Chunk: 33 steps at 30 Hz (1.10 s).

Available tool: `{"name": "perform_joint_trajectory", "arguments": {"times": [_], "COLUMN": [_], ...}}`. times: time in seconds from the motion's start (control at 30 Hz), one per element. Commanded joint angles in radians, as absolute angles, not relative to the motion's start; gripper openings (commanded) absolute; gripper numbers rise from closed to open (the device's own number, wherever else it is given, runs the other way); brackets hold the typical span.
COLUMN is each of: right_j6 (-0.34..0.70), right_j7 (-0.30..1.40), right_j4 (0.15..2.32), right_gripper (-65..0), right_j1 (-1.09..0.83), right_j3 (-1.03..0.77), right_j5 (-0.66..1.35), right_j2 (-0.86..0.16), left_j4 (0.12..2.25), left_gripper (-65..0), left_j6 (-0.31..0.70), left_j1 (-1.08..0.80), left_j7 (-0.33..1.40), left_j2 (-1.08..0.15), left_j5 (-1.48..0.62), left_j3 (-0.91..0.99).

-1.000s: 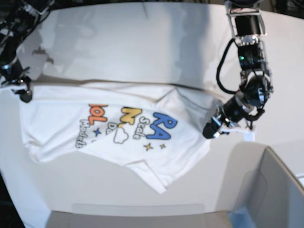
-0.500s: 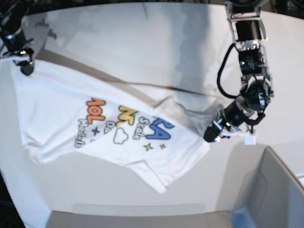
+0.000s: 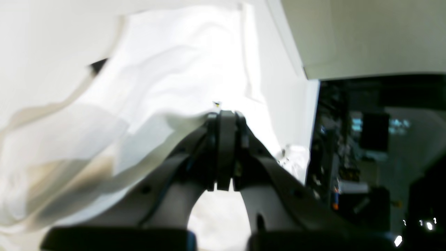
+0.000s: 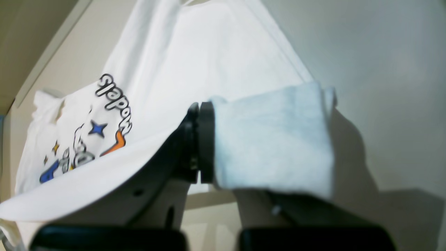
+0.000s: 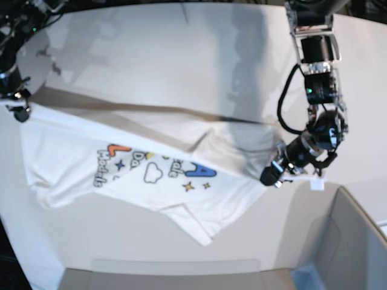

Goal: Layout the t-shirt on the table in an organized manner, then fold the t-shirt properly
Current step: 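Fold the lifted collar side over the print toward the hem with both grippers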

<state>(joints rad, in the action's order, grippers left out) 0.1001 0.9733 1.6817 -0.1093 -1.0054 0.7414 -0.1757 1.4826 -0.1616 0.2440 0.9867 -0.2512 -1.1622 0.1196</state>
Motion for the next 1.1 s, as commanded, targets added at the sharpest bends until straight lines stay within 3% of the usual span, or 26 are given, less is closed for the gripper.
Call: {"name": "perform_joint_trajectory", "arguments": {"times": [0.0,0.3,0.57,1.0,1.07], "right_j6": [0.105,0.105,0.105,0.105,0.105], "right_j7": [0.947,0.940,0.794,0.671,0.671], "right_j4": [1.679,1.495,1.346,1.159,1.159], "right_gripper": [-65.0,-65.0,-65.0,-65.0,-64.0], "right_j1": [-0.082,0.013,0.116,0.200,0.200], "right_j3": [-1.010,-0.862,-0.723,-0.707,-0.707], "right_j5": [0.753,0.750,0.598,0.585,0.585], "right_j2": [-0.211,-0.300,-0.325,-0.369,-0.377], "left_j4": [1.481,1.394,1.342,1.340,1.340], "left_gripper": [-65.0,-65.0,-65.0,-65.0,-61.5], "left_j6": [-0.165,-0.163,-0.162,-0.165,-0.165], "left_j1": [0.260,0.294,0.294,0.337,0.337], "left_j7": [0.983,0.951,0.921,0.920,0.920], "left_j2": [-0.263,-0.262,-0.263,-0.259,-0.260], "left_j5": [-1.171,-1.170,-1.170,-1.055,-1.055], "left_j3": [0.127,0.122,0.120,0.033,0.033]}}
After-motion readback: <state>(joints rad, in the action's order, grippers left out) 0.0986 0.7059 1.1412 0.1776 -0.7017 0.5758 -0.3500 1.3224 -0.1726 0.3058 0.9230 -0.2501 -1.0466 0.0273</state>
